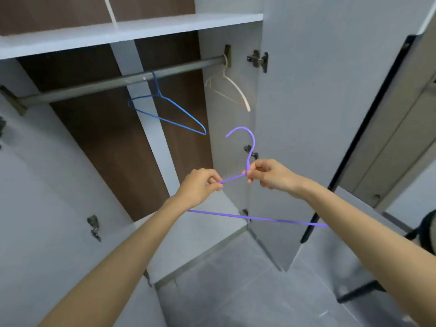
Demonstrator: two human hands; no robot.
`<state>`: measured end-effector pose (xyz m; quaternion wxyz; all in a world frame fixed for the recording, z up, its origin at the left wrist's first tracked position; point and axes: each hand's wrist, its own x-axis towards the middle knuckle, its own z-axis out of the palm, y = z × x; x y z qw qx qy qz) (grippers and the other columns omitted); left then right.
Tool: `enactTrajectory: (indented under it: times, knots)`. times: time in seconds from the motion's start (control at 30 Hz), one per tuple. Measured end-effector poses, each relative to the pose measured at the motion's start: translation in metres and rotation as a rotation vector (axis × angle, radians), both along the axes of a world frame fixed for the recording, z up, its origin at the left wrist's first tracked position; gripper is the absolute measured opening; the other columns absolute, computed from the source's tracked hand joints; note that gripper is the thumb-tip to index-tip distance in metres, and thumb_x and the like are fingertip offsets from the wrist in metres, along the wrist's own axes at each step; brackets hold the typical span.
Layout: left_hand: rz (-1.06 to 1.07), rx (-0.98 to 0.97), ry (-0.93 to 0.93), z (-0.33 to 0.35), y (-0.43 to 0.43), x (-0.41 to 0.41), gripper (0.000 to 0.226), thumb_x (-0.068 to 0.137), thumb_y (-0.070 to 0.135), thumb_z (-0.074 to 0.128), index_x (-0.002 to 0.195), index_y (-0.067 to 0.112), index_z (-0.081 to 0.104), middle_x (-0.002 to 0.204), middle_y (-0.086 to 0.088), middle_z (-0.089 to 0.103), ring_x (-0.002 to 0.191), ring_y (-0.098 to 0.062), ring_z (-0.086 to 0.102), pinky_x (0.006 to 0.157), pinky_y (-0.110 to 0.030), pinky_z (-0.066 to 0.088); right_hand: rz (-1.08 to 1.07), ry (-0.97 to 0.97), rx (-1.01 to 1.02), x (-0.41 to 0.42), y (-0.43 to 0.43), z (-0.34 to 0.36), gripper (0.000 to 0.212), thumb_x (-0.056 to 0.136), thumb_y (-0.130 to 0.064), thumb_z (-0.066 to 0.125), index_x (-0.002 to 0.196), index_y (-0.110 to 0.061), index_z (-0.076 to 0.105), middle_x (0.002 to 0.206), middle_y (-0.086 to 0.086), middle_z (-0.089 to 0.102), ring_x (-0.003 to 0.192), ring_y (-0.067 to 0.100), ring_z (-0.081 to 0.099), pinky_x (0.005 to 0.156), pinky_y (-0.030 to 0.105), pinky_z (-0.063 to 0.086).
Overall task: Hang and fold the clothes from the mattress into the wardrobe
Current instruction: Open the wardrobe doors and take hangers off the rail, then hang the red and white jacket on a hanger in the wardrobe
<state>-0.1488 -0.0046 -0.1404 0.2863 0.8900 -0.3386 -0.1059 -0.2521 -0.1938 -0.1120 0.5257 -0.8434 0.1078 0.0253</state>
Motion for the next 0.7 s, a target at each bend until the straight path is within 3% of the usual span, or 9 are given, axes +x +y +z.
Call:
enactTrajectory:
  times: [0.13, 0.23, 0.3, 0.4, 0.53, 0.63, 0.7]
  knots:
    - [-0.109, 0.023, 0.027, -0.013, -0.051, -0.055, 0.015, 0.081, 0.018, 0.070, 0.075, 0.024, 0.058, 0.073, 0.007, 0.069, 0.071, -0.012, 0.063, 0.073, -0.026, 0.047, -0.114, 0.018, 0.013, -0.072, -0.040, -0.028, 0.018, 0.098, -0.014, 0.048, 0.082, -0.014, 0.056, 0.092, 0.004, 0.068, 0.058, -0.002, 0.047, 0.051, 0.009, 0.035]
    - [-0.216, 0.078, 0.039, -0.024, -0.093, -0.098, 0.016, 0.082, 0.018, 0.071, 0.076, 0.023, 0.056, 0.075, 0.005, 0.070, 0.069, -0.011, 0.062, 0.073, -0.028, 0.048, -0.185, 0.039, 0.024, -0.126, -0.074, -0.051, 0.020, 0.098, -0.014, 0.047, 0.080, -0.016, 0.054, 0.080, -0.002, 0.066, 0.070, 0.010, 0.047, 0.059, 0.016, 0.036]
    - [-0.288, 0.093, 0.049, -0.032, -0.125, -0.131, 0.018, 0.082, 0.019, 0.071, 0.074, 0.025, 0.056, 0.072, 0.008, 0.069, 0.068, -0.009, 0.062, 0.072, -0.029, 0.049, -0.232, 0.068, 0.014, -0.170, -0.098, -0.063, 0.021, 0.099, -0.015, 0.045, 0.085, -0.008, 0.059, 0.075, -0.008, 0.063, 0.070, 0.010, 0.047, 0.062, 0.017, 0.037]
    - [-0.384, 0.132, 0.055, -0.044, -0.179, -0.187, 0.022, 0.080, 0.021, 0.074, 0.071, 0.029, 0.056, 0.068, 0.015, 0.065, 0.068, -0.006, 0.061, 0.068, -0.025, 0.047, -0.273, 0.119, -0.031, -0.243, -0.134, -0.079, 0.027, 0.102, -0.020, 0.041, 0.095, -0.006, 0.064, 0.074, -0.010, 0.061, 0.063, -0.004, 0.048, 0.062, 0.007, 0.035]
    - [-0.493, 0.160, 0.078, -0.058, -0.254, -0.262, 0.023, 0.076, 0.022, 0.076, 0.067, 0.031, 0.056, 0.068, 0.012, 0.068, 0.066, -0.008, 0.063, 0.071, -0.030, 0.051, -0.426, 0.111, -0.028, -0.337, -0.182, -0.099, 0.025, 0.101, -0.023, 0.045, 0.081, -0.024, 0.060, 0.064, -0.009, 0.057, 0.058, 0.001, 0.044, 0.061, 0.012, 0.035]
    - [-0.572, 0.154, 0.085, -0.068, -0.311, -0.317, 0.025, 0.078, 0.024, 0.076, 0.067, 0.033, 0.055, 0.069, 0.015, 0.066, 0.071, -0.010, 0.063, 0.073, -0.029, 0.051, -0.631, 0.095, 0.037, -0.402, -0.219, -0.108, 0.023, 0.097, -0.025, 0.051, 0.076, -0.021, 0.060, 0.062, -0.007, 0.055, 0.063, 0.010, 0.048, 0.069, 0.022, 0.041]
    - [-0.647, 0.162, 0.071, -0.075, -0.346, -0.351, 0.017, 0.082, 0.026, 0.072, 0.074, 0.032, 0.058, 0.074, 0.016, 0.065, 0.077, -0.011, 0.063, 0.074, -0.026, 0.048, -0.750, 0.114, 0.068, -0.442, -0.240, -0.111, 0.023, 0.095, -0.026, 0.053, 0.074, -0.020, 0.060, 0.073, 0.000, 0.063, 0.065, 0.011, 0.051, 0.066, 0.019, 0.043]
